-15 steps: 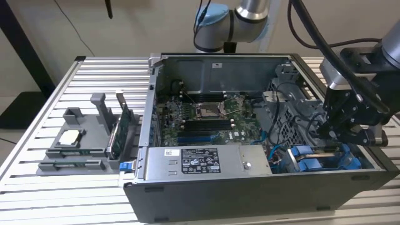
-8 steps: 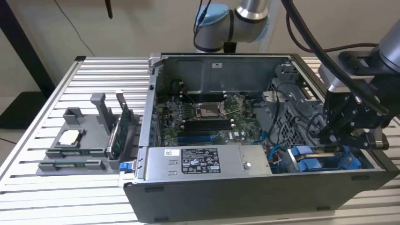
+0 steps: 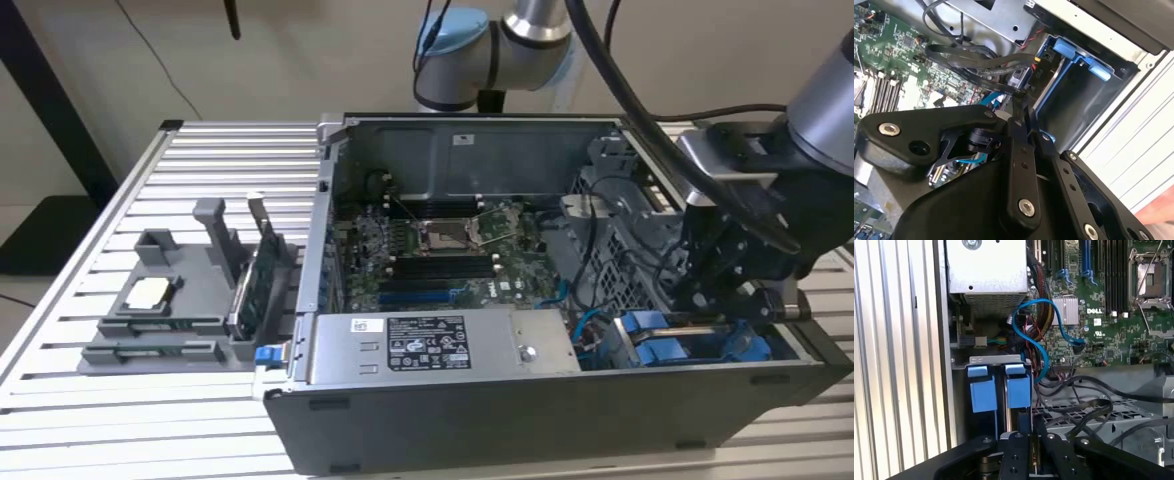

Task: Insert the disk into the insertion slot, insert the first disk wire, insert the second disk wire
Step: 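Insert the second disk wire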

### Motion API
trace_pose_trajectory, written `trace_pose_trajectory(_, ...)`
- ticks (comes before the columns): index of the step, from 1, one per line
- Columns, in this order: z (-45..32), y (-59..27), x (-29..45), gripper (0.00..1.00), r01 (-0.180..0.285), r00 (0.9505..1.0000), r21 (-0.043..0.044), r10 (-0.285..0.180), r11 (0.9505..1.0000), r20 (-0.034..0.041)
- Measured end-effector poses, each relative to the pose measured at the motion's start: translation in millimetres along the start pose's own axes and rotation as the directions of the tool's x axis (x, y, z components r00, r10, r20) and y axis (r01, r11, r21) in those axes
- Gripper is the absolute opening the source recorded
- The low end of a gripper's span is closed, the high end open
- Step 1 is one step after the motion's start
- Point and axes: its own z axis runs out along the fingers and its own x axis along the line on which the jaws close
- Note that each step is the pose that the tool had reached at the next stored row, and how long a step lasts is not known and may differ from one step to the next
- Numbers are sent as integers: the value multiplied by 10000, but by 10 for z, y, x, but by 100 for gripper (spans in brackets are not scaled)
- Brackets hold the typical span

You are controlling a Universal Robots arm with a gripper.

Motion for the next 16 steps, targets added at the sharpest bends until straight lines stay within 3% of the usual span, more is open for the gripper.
trace_pose_trajectory(8,22,-2,-4,16,-6,10000,-24,6,10000,-20)
trace_pose_trajectory(16,29,-35,-5,16,-55,10000,-127,54,9999,-42)
